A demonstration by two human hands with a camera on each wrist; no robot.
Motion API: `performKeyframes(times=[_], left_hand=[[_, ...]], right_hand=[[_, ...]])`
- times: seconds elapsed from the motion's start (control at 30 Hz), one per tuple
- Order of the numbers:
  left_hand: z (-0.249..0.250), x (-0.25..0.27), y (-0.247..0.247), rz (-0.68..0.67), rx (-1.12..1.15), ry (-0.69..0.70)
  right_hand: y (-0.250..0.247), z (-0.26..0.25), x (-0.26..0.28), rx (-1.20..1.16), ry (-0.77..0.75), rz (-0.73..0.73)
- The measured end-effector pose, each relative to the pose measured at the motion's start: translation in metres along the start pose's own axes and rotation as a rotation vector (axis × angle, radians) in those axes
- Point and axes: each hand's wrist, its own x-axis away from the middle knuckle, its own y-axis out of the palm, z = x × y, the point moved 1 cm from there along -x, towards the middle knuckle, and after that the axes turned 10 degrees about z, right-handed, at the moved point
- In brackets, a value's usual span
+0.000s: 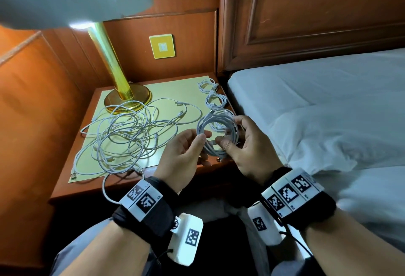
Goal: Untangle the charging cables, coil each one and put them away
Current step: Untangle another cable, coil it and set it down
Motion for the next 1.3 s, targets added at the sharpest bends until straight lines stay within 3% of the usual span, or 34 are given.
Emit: performKeyframes(times=[0.07, 0.33, 0.43, 0.63, 0.73, 0.87, 1.07, 1.3], left_hand=[[0.0, 0.002, 0.004, 0.027, -0.02, -0.027], [0.002, 0.009, 0.013, 0.084, -0.15, -0.047], [0.003, 0.006, 0.011, 0.079, -0.204, -0.058], [0.007, 0.007, 0.008, 0.03, -0.44, 0.067], [0.007, 0.006, 0.005, 0.009, -0.509, 0.102], [0.008, 0.007, 0.0, -0.015, -0.561, 0.156], [0.009, 0.0, -0.009, 0.025, -0.392, 0.092], [0.003, -0.006, -0.015, -0.08, -0.314, 0.113]], right_hand=[[0.002, 0.002, 0.003, 0.085, -0.068, -0.021], [-0.001, -0.001, 0.003, 0.063, -0.033, -0.042], [-0.004, -0.001, 0.002, 0.15, -0.088, 0.016], [-0.007, -0.005, 0.0, 0.389, -0.549, 0.142], [-0.002, 0.001, 0.0, 0.43, -0.656, 0.087], [0.003, 0.012, -0.002, 0.408, -0.61, -0.01], [0.001, 0.007, 0.003, 0.491, -0.542, -0.134], [-0.002, 0.004, -0.002, 0.526, -0.454, -0.328]])
